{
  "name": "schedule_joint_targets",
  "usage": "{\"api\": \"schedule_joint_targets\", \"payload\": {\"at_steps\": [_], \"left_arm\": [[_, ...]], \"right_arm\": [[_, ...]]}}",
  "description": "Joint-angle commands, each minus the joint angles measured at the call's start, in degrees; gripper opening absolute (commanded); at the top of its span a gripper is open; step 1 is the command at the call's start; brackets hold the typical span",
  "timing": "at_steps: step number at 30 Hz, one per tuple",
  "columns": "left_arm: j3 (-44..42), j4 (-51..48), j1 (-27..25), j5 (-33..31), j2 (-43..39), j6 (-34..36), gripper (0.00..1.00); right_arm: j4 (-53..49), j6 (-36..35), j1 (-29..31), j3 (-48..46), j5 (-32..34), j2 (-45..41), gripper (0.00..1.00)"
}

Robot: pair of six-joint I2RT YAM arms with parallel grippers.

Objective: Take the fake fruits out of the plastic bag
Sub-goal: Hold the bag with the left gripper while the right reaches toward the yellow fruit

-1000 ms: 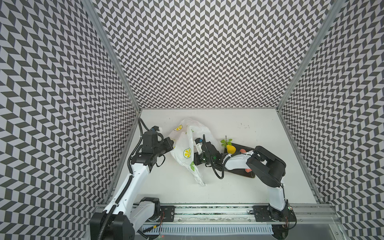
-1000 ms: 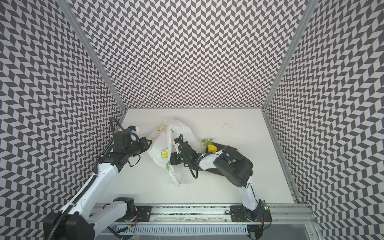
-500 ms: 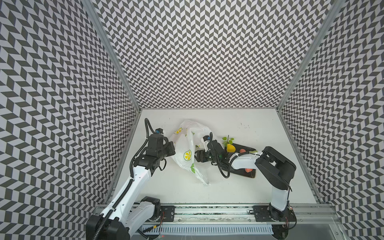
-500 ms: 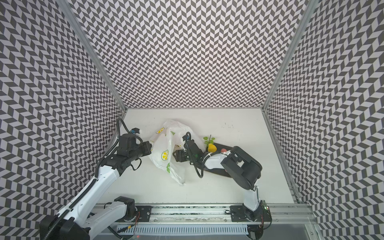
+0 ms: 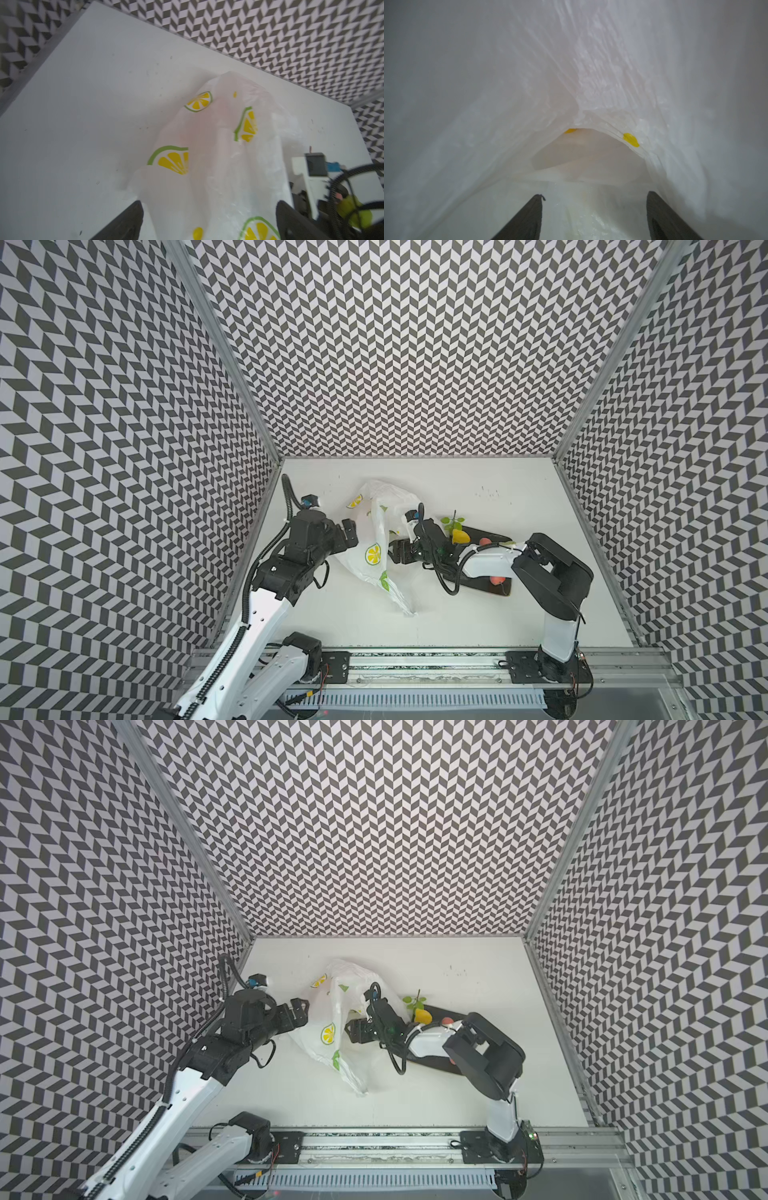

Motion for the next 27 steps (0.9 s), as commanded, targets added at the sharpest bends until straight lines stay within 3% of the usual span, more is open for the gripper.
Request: {"api": "schedule_joint_targets", "payload": {"at_steps": [1, 5, 8, 14, 22, 27], "left_arm": [[5.45, -9.6, -13.02, -13.11, 3.72, -4.84, 1.0], [10.81, -18.71, -27.12, -22.77, 10.68, -9.68, 1.0], [12.73, -24.97, -31.44, -25.07, 15.65, -11.88, 1.0], [9.42, -23.47, -31.66, -24.07, 16.62, -11.99, 0.99], [8.11, -18.28, -29.11, -20.55, 20.41, -8.11, 0.82], [5.7, -12.56, -25.35, -15.92, 20.46, -4.28, 0.81]], "right_arm": [[4.17, 0.74, -0.41, 0.13, -2.28, -0.86, 0.77], [7.02, 2.49, -0.89, -1.92, -4.62, -0.2, 0.76], [8.58, 3.39, -1.07, -3.13, -5.27, -0.5, 0.76], [9.75, 5.1, -1.64, -4.35, -5.87, -0.59, 0.74], [10.62, 6.43, -2.06, -4.63, -6.53, -0.64, 0.72], [9.47, 7.02, -2.04, -2.27, -7.23, -0.42, 0.72]]}}
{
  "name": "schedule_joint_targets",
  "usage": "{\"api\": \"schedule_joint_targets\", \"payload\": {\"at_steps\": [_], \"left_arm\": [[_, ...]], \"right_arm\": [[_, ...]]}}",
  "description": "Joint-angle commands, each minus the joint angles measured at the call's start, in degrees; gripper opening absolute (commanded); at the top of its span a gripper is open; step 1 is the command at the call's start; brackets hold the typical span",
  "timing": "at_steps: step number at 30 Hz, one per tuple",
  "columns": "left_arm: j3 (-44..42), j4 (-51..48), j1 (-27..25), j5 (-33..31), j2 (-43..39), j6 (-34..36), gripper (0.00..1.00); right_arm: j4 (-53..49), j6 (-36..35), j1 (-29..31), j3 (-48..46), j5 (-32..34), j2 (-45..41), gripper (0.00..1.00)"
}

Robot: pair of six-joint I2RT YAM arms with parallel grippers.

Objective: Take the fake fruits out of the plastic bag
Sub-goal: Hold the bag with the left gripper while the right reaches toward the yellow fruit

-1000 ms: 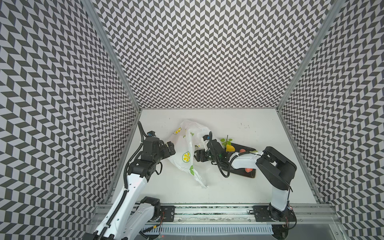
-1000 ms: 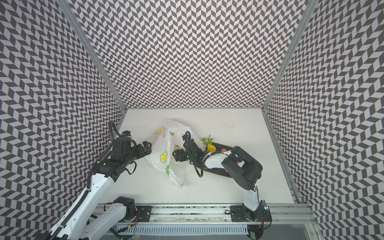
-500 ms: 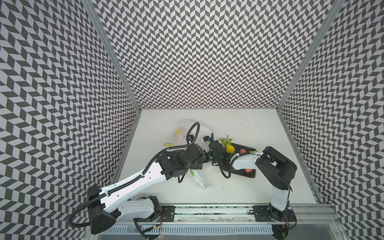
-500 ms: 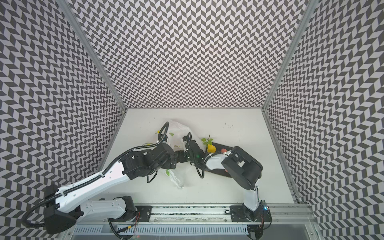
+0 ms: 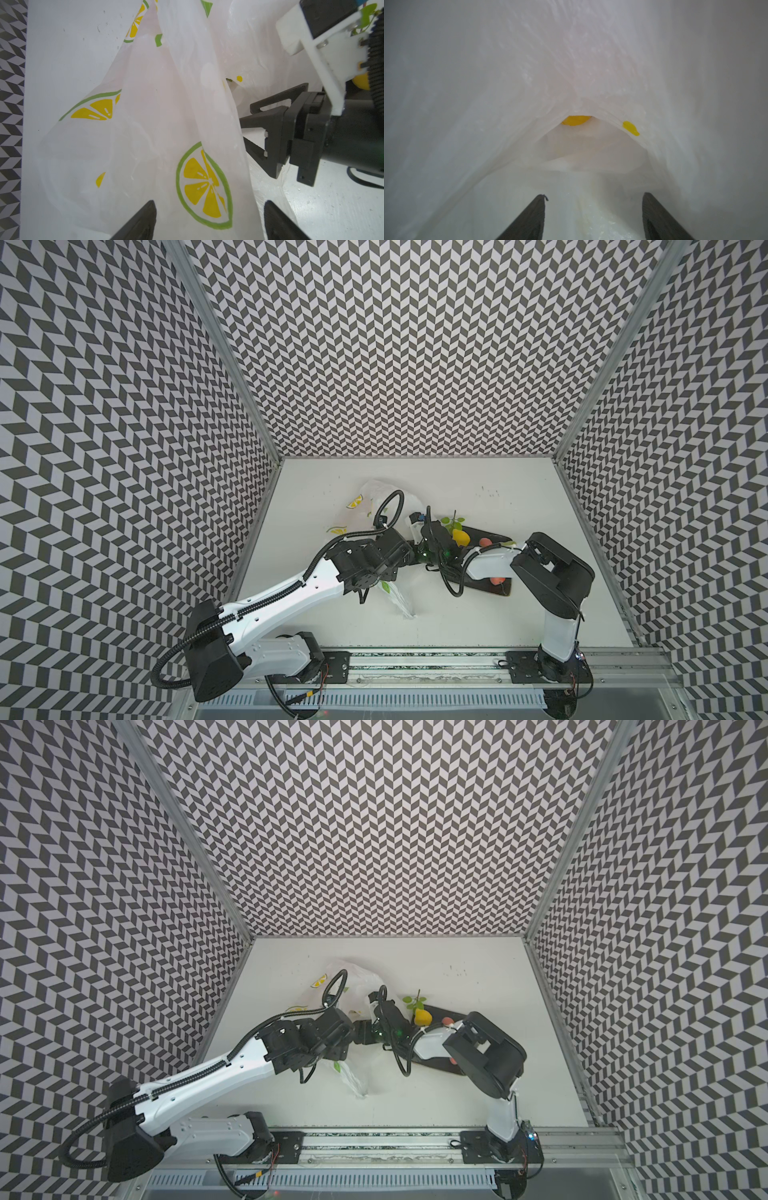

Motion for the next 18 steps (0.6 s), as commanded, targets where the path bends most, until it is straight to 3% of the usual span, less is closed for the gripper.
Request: {"api": "schedule_joint_targets", "payload": {"at_steps": [1, 5, 12, 18], "left_arm": [[-2.18, 5.19, 3.17, 3.26, -0.12, 3.3, 0.76], [-6.72, 12.76, 8.38, 9.12, -1.81, 6.22, 0.48], [-4.98, 13.65, 8.72, 7.7, -3.58, 6.39, 0.0], [-7.1, 15.05, 9.47, 5.21, -7.59, 4.82, 0.0]], "right_arm": [[2.16, 1.07, -0.14, 2.24, -0.64, -0.46, 0.71], [2.18, 2.71, -0.17, 2.88, -0.63, -0.77, 0.69], [5.74, 6.49, 0.34, -1.54, -1.46, -2.76, 0.6], [5.6, 3.05, 5.62, -2.94, 3.87, -6.62, 0.58]]}}
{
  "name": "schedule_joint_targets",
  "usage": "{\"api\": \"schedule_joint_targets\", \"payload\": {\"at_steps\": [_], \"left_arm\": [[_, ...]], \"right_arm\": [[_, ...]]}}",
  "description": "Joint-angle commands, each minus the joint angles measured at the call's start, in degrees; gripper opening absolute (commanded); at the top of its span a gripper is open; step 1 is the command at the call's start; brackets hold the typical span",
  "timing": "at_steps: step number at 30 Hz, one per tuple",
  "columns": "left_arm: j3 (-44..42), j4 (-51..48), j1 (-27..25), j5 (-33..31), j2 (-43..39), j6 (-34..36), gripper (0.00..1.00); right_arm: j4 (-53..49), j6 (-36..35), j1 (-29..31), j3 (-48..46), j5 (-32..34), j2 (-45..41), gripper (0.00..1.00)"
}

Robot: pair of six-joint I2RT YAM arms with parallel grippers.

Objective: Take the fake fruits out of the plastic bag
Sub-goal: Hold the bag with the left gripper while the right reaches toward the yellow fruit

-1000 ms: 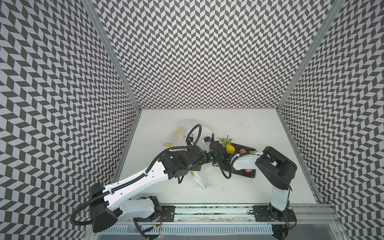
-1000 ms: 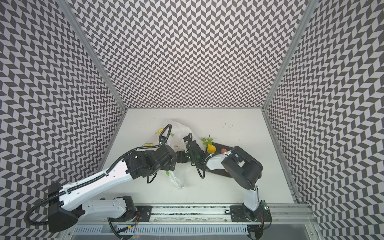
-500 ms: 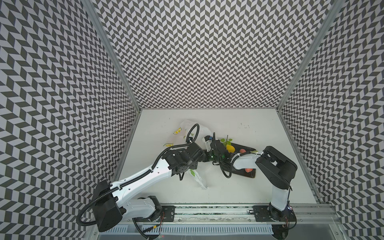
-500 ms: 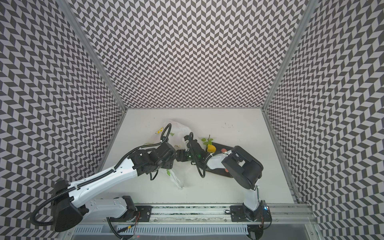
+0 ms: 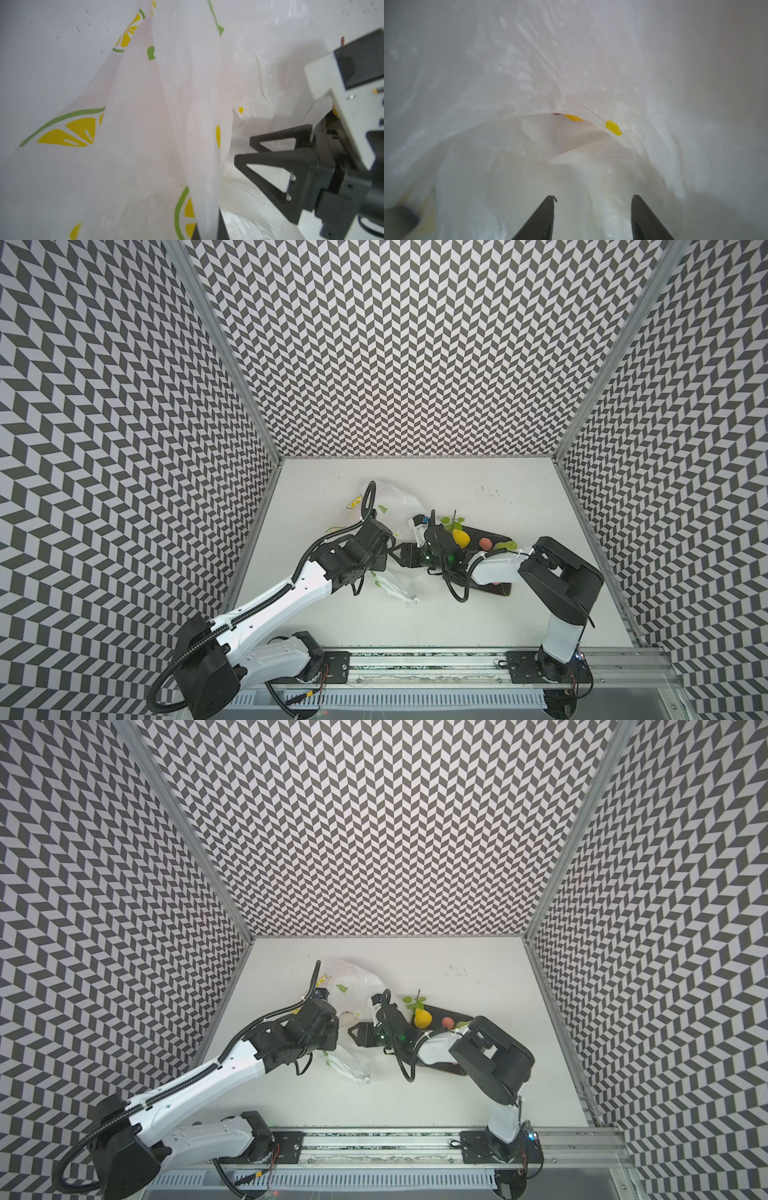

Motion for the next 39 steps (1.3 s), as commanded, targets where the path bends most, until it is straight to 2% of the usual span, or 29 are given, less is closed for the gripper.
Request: {"api": "schedule_joint_targets", "payload": {"at_steps": [1, 6, 12, 15, 21, 30, 39], "left_arm": [[-1.37, 2.59, 0.95, -1.85, -2.7, -1.63, 0.0], [-6.42, 6.29, 1.47, -0.37, -8.15, -5.02, 0.0], [-9.96, 5.67, 1.48, -0.23, -11.46, -8.45, 0.0], [-11.51, 3.59, 1.43, -1.43, -12.4, -11.61, 0.0], [-14.13, 1.76, 0.63, -1.68, -16.19, -16.58, 0.0], [-14.11, 4.09, 0.67, -0.17, -19.74, -15.76, 0.0], [-11.97, 5.32, 0.72, 1.53, -18.86, -13.06, 0.0]], "right_arm": [[2.88, -2.02, 3.49, 2.41, 3.43, -1.03, 0.58], [2.03, -2.54, 5.66, 5.8, 1.66, 6.13, 0.55], [-3.01, -3.07, 9.72, 6.29, -0.47, 9.63, 0.48], [-3.25, -2.3, 10.34, 4.8, 0.65, 8.09, 0.48], [-4.21, -4.22, 8.55, 6.72, 8.34, 2.13, 0.48], [-6.05, -2.28, 6.54, 19.23, 13.46, 10.99, 0.56], [-8.47, 1.71, 6.24, 28.93, 17.36, 18.27, 0.73]]}}
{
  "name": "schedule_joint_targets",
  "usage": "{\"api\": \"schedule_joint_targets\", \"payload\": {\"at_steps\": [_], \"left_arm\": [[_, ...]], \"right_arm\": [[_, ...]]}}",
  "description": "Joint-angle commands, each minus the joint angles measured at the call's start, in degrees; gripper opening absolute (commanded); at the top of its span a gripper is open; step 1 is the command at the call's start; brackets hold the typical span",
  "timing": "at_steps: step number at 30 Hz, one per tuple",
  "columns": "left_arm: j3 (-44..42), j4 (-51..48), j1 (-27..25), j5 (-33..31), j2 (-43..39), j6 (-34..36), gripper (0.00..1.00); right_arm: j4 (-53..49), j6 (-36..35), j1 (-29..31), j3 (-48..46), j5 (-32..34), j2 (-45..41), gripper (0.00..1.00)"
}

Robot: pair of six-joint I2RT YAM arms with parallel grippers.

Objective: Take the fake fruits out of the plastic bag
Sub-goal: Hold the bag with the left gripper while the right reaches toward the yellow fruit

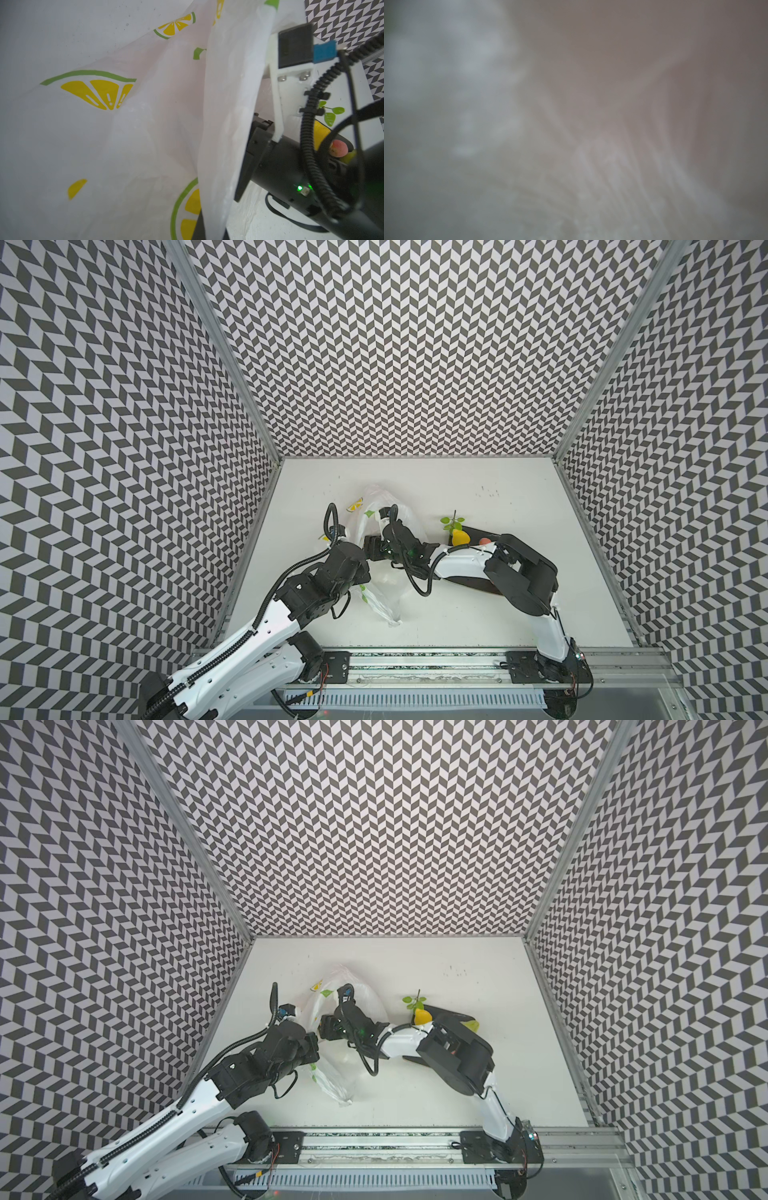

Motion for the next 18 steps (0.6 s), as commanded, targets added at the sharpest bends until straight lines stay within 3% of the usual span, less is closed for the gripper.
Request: {"api": "schedule_joint_targets", "payload": {"at_steps": [1, 9, 18], "left_arm": [[2.28, 1.36, -0.39, 0.53, 0.13, 1.31, 0.0], [1.82, 3.26, -0.48, 1.54, 0.54, 1.71, 0.0], [2.06, 3.97, -0.38, 1.41, 1.11, 2.32, 0.0]], "right_arm": [[-0.29, 2.15, 0.02, 3.9, 3.48, 2.35, 0.75], [-2.9, 3.1, 0.4, 9.44, 6.65, 7.48, 0.83], [-6.98, 2.88, 1.48, 18.06, 7.19, 14.73, 0.85]]}}
